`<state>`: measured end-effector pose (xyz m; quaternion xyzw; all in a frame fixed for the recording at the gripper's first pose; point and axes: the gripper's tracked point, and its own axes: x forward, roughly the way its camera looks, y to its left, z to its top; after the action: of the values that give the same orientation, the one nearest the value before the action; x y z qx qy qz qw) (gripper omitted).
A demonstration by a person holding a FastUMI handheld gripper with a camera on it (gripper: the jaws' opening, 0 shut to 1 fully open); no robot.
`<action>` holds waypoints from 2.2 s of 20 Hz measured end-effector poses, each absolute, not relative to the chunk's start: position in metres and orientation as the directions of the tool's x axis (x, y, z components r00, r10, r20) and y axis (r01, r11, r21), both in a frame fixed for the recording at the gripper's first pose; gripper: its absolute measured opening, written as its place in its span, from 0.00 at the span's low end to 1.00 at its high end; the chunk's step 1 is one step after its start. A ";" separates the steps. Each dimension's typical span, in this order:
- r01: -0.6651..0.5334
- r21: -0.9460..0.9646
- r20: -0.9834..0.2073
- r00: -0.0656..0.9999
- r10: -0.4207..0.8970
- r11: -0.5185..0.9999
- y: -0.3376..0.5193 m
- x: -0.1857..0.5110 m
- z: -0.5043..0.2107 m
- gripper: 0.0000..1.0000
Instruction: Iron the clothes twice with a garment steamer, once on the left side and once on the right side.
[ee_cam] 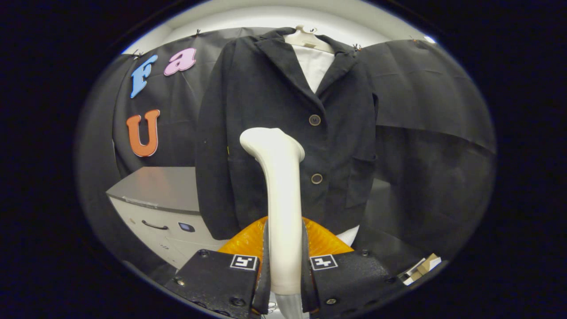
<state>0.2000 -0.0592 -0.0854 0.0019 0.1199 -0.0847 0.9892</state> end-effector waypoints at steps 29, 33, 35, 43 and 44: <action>0.174 0.033 -0.526 0.840 -0.131 0.984 -0.075 0.183 -0.242 0.30; 0.178 0.064 -0.501 0.857 -0.122 0.982 -0.081 0.174 -0.224 0.30; 0.180 0.086 -0.471 0.874 -0.119 0.980 -0.088 0.167 -0.205 0.30; 0.228 0.201 -0.282 0.945 -0.167 0.953 -0.148 0.140 -0.083 0.30; 0.231 0.214 -0.255 0.951 -0.174 0.949 -0.157 0.138 -0.066 0.30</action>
<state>0.1375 -0.1569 -0.0661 0.1214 0.1171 -0.1035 0.9802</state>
